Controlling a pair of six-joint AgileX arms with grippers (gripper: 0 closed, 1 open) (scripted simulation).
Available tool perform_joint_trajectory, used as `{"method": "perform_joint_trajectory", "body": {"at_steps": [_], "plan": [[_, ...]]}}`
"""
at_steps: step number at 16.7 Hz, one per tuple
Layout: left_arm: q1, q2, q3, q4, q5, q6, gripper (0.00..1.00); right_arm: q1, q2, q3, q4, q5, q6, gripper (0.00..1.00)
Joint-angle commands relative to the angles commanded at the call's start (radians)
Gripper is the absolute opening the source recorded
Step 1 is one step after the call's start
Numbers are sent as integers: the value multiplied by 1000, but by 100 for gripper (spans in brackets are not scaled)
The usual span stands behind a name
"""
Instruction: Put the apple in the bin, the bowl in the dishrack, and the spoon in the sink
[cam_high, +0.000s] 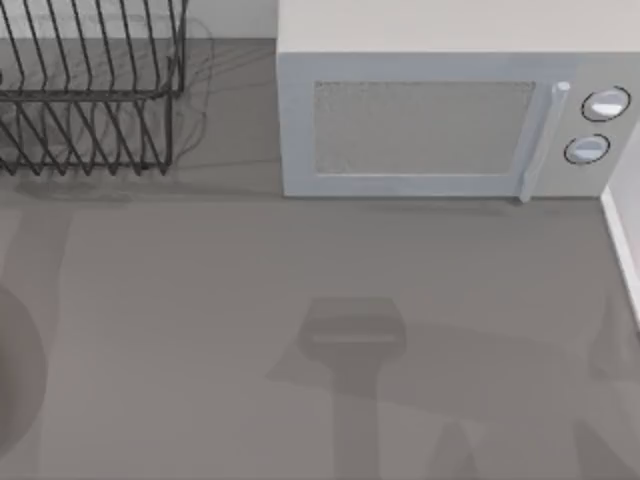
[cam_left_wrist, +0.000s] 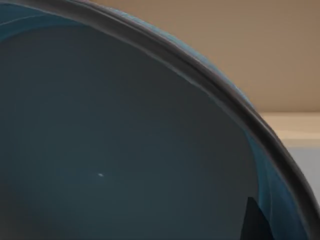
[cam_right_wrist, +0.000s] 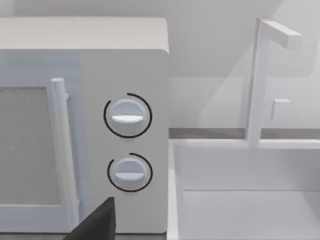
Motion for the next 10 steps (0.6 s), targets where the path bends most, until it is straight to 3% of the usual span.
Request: {"method": "perform_joint_trajectory", "body": {"at_steps": [5,10], "plan": [[-8,38,2,32,-6,1,0,0,0,0,0,0,0,100],[-36,284,-25,292,-29,2,0,0,0,0,0,0,0,100]]}}
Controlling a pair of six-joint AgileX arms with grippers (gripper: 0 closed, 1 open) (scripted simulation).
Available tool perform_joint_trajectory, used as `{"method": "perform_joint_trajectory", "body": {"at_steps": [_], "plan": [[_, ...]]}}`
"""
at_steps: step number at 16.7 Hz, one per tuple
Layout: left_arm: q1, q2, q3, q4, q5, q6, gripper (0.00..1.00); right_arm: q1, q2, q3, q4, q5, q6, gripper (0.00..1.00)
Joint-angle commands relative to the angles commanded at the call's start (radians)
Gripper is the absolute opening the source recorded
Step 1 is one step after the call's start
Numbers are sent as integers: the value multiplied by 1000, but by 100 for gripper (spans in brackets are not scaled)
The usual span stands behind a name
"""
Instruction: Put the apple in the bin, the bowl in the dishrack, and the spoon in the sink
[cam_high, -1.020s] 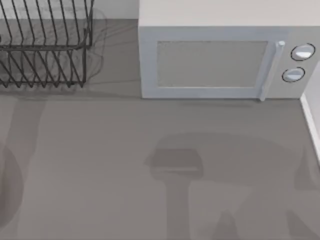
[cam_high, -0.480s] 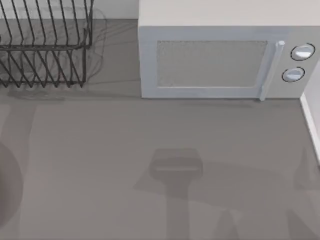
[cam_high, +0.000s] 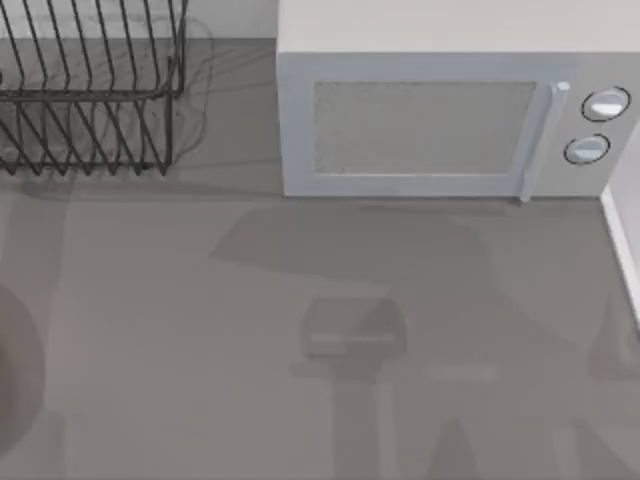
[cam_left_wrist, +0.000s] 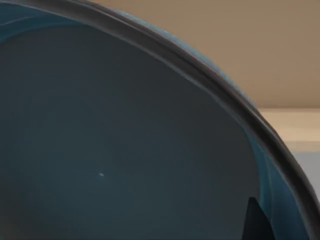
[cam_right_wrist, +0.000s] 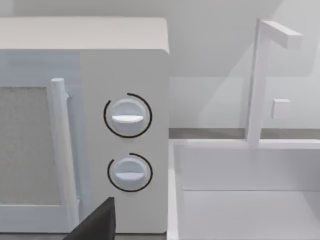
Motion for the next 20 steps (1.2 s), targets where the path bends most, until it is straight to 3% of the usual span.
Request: {"method": "perform_joint_trajectory", "body": {"at_steps": [6,10,17,20], "plan": [[-37,359,-69,488,-34,0,0,0,0,0,0,0,0,100],[-65,530,-133,710,-61,1,0,0,0,0,0,0,0,100],[-78,582,-165,764,-72,1,0,0,0,0,0,0,0,100],[-78,582,-165,764,-72,1,23,0,0,0,0,0,0,100]]}}
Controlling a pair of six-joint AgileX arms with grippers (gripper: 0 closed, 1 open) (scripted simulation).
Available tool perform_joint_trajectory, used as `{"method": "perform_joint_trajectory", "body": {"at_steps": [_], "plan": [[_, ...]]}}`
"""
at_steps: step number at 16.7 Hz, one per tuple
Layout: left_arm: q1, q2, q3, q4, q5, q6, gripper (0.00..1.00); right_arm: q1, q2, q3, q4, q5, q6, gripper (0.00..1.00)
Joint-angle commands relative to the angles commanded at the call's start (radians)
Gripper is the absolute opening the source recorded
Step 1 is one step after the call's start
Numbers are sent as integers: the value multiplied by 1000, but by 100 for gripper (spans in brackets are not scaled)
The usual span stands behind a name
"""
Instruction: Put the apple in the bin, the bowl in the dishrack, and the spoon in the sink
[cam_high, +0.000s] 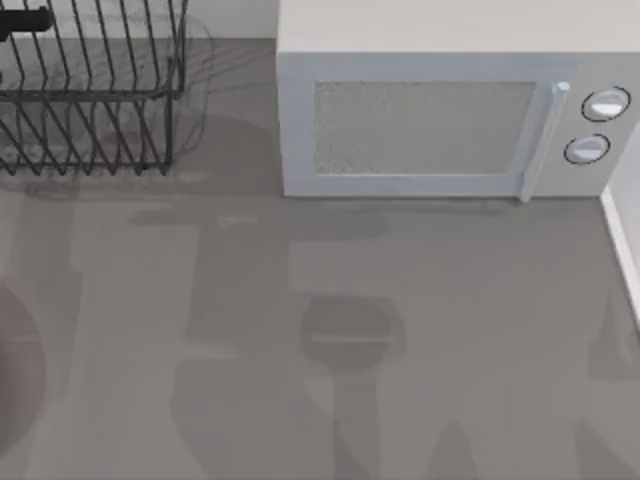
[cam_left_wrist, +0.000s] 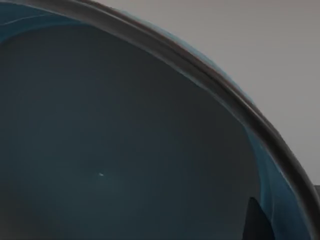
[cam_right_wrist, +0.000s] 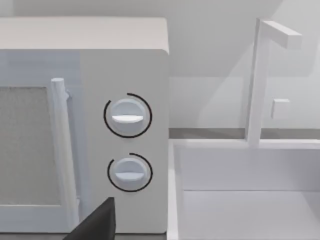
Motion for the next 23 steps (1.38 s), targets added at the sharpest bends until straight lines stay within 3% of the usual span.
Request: {"method": "perform_joint_trajectory", "body": {"at_steps": [10,23], "plan": [[0,0,0,0,0,0,98,0,0,0,0,0,0,100],[-1,-64,-34,-31,-4,-1,100,0,0,0,0,0,0,100]]}}
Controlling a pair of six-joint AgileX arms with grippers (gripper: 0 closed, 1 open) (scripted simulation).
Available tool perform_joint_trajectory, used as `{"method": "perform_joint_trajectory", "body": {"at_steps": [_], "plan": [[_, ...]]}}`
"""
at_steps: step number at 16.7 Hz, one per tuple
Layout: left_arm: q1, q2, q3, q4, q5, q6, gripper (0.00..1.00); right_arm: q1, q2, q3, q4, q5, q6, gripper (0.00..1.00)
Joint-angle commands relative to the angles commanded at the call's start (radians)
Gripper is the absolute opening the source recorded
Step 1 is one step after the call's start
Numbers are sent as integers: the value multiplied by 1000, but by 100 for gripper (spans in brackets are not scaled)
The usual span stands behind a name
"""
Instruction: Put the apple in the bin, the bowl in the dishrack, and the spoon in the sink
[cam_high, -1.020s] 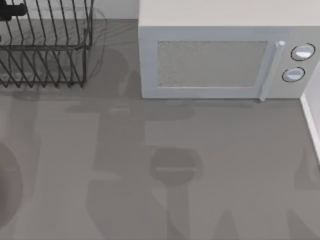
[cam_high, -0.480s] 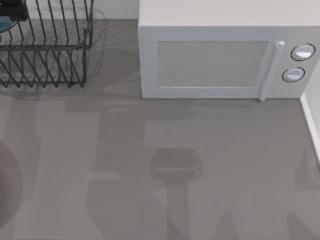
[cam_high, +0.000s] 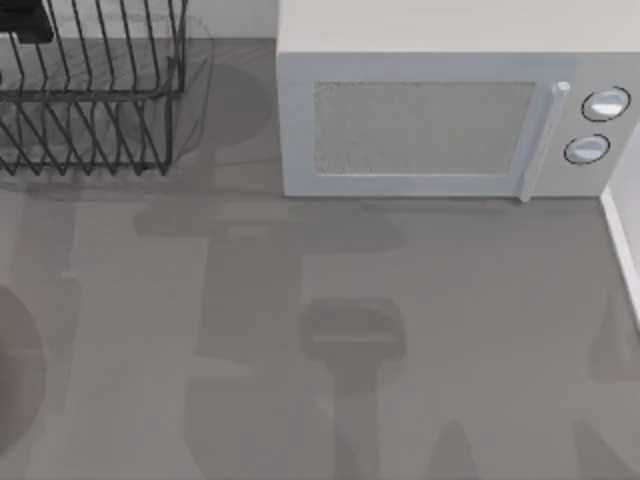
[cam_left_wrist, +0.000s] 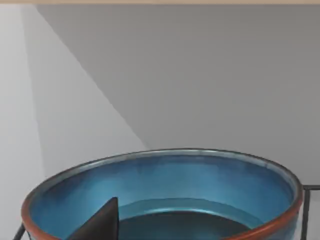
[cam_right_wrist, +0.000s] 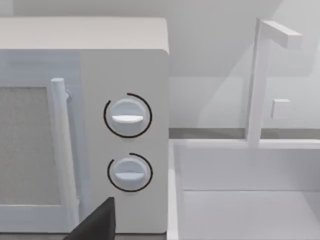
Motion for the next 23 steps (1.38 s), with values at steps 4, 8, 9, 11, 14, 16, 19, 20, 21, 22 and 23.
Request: {"method": "perform_joint_trajectory", "body": {"at_steps": [4,8,9,11,14,16,19,20,21,22,23], "plan": [[-8,-232,-114,-102,-14,-3,100,0,0,0,0,0,0,100],[-20,-589,-287,-258,-35,-7,100,0,0,0,0,0,0,100],[-24,-689,-337,-303,-40,-8,100,0,0,0,0,0,0,100],[-31,-891,-440,-395,-52,-10,100,0,0,0,0,0,0,100],[-43,-1185,-592,-532,-69,-12,100,0,0,0,0,0,0,100],[-50,-1359,-686,-616,-80,-13,100,0,0,0,0,0,0,100],[-59,-1562,-802,-721,-92,-14,100,0,0,0,0,0,0,100],[-61,-1609,-832,-748,-95,-14,100,0,0,0,0,0,0,100],[-64,-1645,-857,-770,-98,-15,100,0,0,0,0,0,0,100],[-65,-1671,-875,-786,-100,-15,100,0,0,0,0,0,0,100],[-66,-1686,-886,-796,-101,-15,100,0,0,0,0,0,0,100]]}}
